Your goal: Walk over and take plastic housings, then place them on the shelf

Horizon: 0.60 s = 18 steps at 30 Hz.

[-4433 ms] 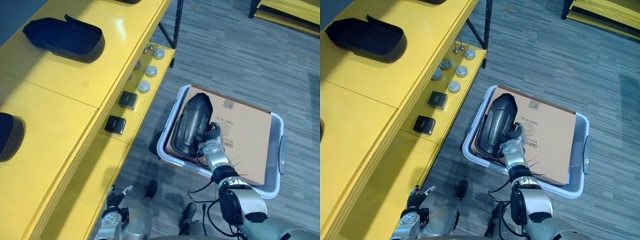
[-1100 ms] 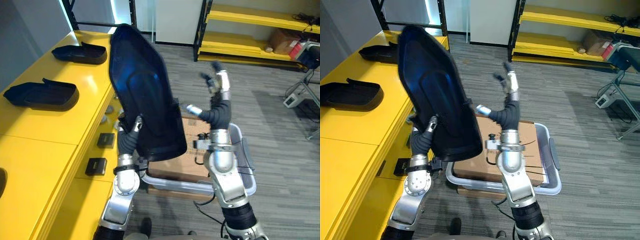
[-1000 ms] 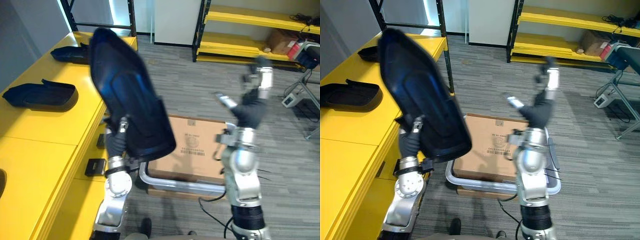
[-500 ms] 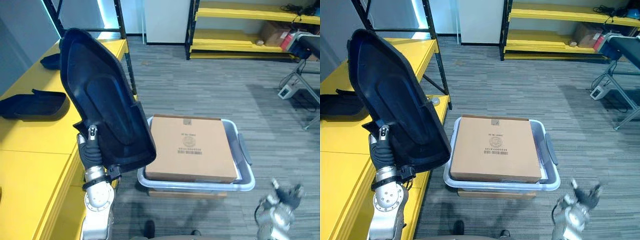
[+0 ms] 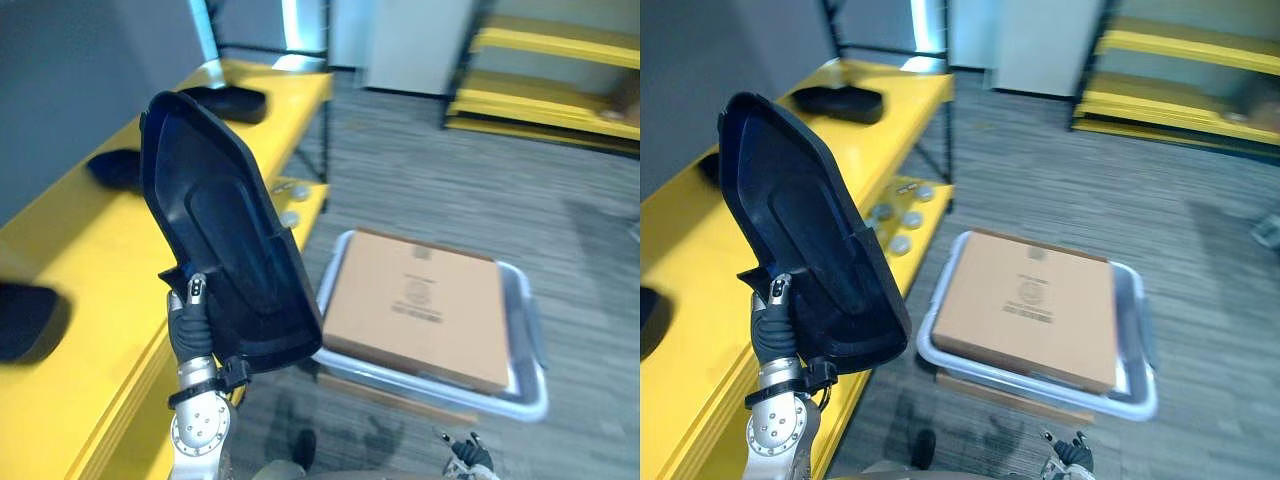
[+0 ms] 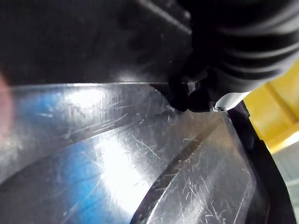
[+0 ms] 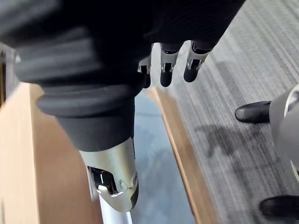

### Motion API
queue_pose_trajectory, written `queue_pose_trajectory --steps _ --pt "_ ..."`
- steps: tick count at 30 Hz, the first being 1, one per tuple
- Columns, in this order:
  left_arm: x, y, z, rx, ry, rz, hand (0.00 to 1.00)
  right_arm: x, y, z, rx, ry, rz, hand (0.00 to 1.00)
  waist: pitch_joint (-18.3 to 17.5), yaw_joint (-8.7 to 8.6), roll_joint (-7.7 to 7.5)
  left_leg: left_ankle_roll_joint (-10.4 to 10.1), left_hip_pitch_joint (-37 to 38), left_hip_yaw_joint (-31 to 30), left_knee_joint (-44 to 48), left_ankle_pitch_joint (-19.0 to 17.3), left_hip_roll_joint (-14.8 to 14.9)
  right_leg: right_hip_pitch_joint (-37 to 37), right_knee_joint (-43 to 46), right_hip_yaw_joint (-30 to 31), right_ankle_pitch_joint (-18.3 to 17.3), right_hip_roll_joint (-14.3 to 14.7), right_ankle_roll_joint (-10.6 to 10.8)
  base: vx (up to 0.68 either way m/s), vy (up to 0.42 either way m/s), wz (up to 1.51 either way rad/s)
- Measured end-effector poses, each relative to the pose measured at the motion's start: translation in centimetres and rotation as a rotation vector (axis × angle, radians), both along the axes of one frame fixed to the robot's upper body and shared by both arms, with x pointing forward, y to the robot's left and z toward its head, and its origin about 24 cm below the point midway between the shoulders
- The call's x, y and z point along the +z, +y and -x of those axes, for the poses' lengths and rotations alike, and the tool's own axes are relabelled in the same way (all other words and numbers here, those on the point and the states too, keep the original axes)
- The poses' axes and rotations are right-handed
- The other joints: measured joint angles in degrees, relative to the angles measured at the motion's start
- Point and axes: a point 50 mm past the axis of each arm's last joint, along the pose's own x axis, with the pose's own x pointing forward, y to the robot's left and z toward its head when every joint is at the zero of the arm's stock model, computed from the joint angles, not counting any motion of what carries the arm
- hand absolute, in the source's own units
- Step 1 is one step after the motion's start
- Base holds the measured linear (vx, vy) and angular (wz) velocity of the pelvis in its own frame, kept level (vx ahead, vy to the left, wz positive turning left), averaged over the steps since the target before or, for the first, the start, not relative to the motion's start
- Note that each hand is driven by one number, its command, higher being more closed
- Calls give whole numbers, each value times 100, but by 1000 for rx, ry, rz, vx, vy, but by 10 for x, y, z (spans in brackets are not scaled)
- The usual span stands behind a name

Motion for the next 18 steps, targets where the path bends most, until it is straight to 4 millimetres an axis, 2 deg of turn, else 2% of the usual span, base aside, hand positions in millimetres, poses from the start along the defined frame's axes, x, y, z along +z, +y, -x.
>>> queue_pose_trajectory --steps 1,2,3,5,6,7,8,9,10,11,12,13,14,15,16,18 --pt "-1 -3 0 -6 2 19 100 1 6 -6 39 -10 -4 0 20 37 -2 143 -135 1216 204 -53 229 243 32 -508 -39 -82 81 36 33 133" --pt "-1 -4 0 -9 2 21 100 1 7 -5 43 -7 -5 0 20 36 -2 167 -148 1407 241 -69 271 277 35 -576 -35 -90 88 106 75 156" --pt "-1 -7 -1 -26 -1 27 100 1 11 -5 66 -3 -7 0 17 31 -5 224 -169 2165 399 -110 463 390 66 -851 -34 -158 92 106 60 91" --pt "1 -12 -3 -52 -11 31 100 2 16 -9 116 -13 -5 0 42 56 -46 398 -224 2799 620 -275 501 547 120 -1123 -3 -272 136 165 98 81" --pt "3 -15 -5 -74 -23 37 100 5 20 -17 144 -37 -8 0 58 173 -74 425 -298 2750 798 -383 399 573 183 -1182 40 -393 190 169 121 47" --pt "4 -17 -7 -87 -31 39 100 6 22 -19 150 -46 -10 0 64 173 -88 450 -318 2686 871 -450 336 623 234 -1262 52 -454 190 184 154 58" --pt "7 -22 -12 -115 -50 43 100 7 22 -22 155 -54 -8 0 72 170 -104 473 -312 2528 955 -619 174 736 557 -1406 70 -658 163 192 178 89" --pt "10 -29 -16 -155 -68 45 100 7 22 -23 157 -54 -7 0 69 176 -99 543 -210 2310 1014 -741 24 777 1175 -1371 158 -962 -71 216 181 96" --pt "11 -31 -17 -169 -74 44 100 7 22 -24 159 -51 -7 0 61 173 -83 588 -135 2184 1024 -782 -44 754 1562 -1288 238 -1123 -394 332 233 98" --pt "14 -35 -19 -192 -89 40 100 6 23 -23 165 -41 -7 0 67 158 -67 639 93 1922 1018 -869 -140 563 2447 -738 654 -1388 -1174 312 186 99" --pt "18 -38 -22 -216 -109 29 100 6 21 -22 176 -33 2 0 70 131 -49 620 240 1621 1035 -959 -144 133 3279 240 390 -1359 -1117 303 183 99" --pt "19 -38 -24 -220 -117 19 100 8 21 -24 181 -42 8 0 69 129 -45 613 306 1492 1016 -969 -141 -129 3611 709 174 -1238 -946 234 137 102" --pt "21 -37 -25 -222 -127 7 100 12 20 -32 180 -75 18 0 71 100 -42 611 474 1315 925 -956 -138 -599 3978 1419 -148 -986 -719 303 150 96" --pt "20 -36 -25 -214 -127 0 100 15 19 -37 185 -88 29 0 75 83 -44 615 665 1128 822 -934 -179 -940 3984 1864 -423 -762 -561 311 132 90" --pt "19 -35 -25 -208 -123 -1 100 16 18 -40 183 -93 37 0 61 69 -75 613 744 1054 790 -933 -192 -1060 3917 1999 -527 -677 -515 283 77 81" --pt "13 -36 -27 -209 -98 -1 100 21 18 -48 177 -125 51 0 66 -19 -73 595 940 715 769 -943 -252 -1493 3377 2600 -807 -234 -380 269 9 100"
